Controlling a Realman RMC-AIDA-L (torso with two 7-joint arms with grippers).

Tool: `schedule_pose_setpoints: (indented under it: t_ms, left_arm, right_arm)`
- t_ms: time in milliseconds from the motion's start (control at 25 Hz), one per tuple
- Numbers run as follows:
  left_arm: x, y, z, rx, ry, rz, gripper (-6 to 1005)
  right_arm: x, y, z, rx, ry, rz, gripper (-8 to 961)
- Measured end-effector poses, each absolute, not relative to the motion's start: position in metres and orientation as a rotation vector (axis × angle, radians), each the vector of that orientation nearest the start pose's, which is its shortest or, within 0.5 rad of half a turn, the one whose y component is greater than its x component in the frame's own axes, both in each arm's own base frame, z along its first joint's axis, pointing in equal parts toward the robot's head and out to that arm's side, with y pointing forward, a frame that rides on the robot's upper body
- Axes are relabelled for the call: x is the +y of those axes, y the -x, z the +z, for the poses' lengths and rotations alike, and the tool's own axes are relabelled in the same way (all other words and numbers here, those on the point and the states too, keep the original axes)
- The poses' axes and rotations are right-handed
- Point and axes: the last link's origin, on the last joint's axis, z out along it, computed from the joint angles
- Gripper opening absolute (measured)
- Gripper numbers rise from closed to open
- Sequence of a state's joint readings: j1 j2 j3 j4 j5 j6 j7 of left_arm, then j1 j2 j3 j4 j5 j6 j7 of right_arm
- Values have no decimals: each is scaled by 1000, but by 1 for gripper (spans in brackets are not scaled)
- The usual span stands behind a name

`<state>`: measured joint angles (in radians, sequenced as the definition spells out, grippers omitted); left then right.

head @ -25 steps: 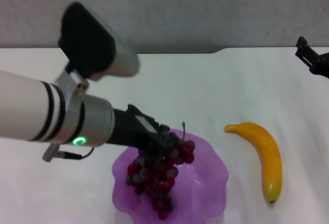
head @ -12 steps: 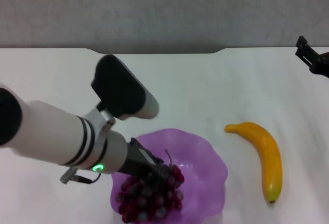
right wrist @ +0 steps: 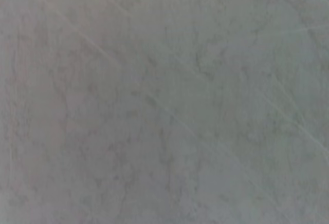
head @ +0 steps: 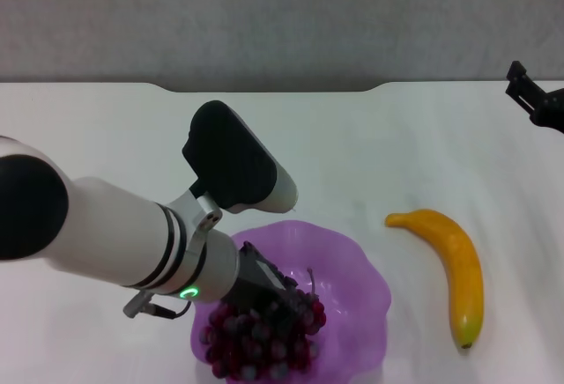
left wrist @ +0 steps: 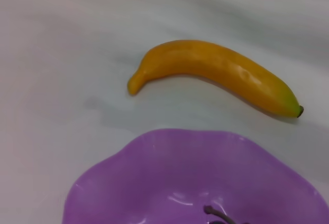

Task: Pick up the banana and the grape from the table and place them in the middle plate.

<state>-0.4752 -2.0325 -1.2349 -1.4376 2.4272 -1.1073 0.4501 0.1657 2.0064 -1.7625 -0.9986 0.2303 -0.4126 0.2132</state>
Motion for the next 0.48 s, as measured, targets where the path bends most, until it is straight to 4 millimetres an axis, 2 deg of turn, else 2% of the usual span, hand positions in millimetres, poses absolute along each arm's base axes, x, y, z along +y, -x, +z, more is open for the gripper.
schedule_pose_setpoints:
  t_ms: [280, 480]
  left_arm:
    - [321, 143, -80, -619, 2698, 227, 204]
    - [321, 137, -75, -592, 2690, 186, 346]
  right_arm:
    - [366, -281, 31, 670, 1643, 644, 870]
    - [366, -281, 31, 670, 1643, 643, 870]
